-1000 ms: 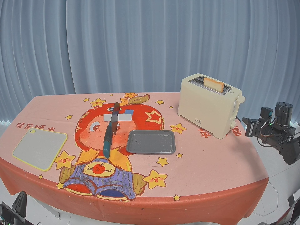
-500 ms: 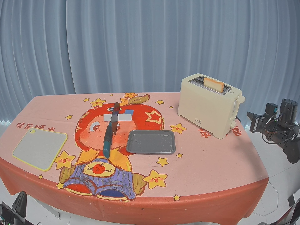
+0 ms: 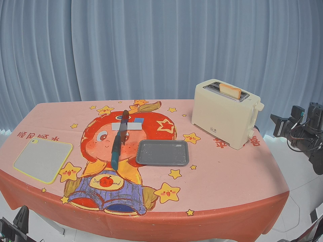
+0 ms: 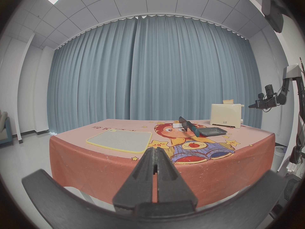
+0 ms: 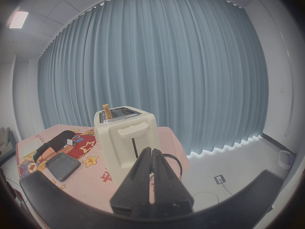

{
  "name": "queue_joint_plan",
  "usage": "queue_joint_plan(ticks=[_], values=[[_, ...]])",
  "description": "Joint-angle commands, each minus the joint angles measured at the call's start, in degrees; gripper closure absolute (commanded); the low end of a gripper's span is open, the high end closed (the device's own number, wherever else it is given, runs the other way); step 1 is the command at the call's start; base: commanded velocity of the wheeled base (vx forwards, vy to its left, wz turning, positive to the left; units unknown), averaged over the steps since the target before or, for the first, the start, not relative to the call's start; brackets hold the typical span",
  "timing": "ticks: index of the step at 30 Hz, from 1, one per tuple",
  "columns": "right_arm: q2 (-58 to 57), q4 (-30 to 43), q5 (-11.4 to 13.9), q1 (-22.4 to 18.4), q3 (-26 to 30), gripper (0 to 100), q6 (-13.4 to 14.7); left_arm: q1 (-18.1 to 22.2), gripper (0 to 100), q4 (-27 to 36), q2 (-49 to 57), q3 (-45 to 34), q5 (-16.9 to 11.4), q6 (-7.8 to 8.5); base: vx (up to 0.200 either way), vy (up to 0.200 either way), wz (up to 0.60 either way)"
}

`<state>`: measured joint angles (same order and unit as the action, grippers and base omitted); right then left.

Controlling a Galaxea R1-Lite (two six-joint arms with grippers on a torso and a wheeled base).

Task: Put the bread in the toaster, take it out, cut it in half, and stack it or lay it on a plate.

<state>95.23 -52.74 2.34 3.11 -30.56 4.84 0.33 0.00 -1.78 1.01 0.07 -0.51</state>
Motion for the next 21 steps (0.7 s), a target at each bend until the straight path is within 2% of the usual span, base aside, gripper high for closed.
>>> queue_joint_plan(ticks=[1, 5, 11, 16, 21], values=[[-2.2, 0.0, 0.0, -0.6, 1.2, 100, 0.0, 0.0, 100, 0.0, -0.1, -1.0, 0.0, -0.02, 0.0, 0.0, 0.0], [-3.2, 0.0, -0.1, -0.8, 1.3, 100, -0.1, 0.0, 100, -0.1, -0.1, -1.0, 0.0, -0.02, 0.0, 0.0, 0.0], [-5.3, 0.0, -3.6, -0.2, 1.6, 100, 0.2, 0.0, 100, 0.0, -0.1, -1.0, 0.0, -0.02, 0.0, 0.0, 0.0], [-6.6, 0.0, -4.6, 0.0, 0.9, 100, 1.4, 0.0, 100, 0.0, -0.1, -1.0, 0.0, -0.02, 0.0, 0.0, 0.0], [-6.8, 0.1, -4.5, 0.4, -1.1, 100, 1.8, 0.0, 100, -0.1, -0.1, -1.0, 0.0, -0.02, 0.0, 0.0, 0.0]])
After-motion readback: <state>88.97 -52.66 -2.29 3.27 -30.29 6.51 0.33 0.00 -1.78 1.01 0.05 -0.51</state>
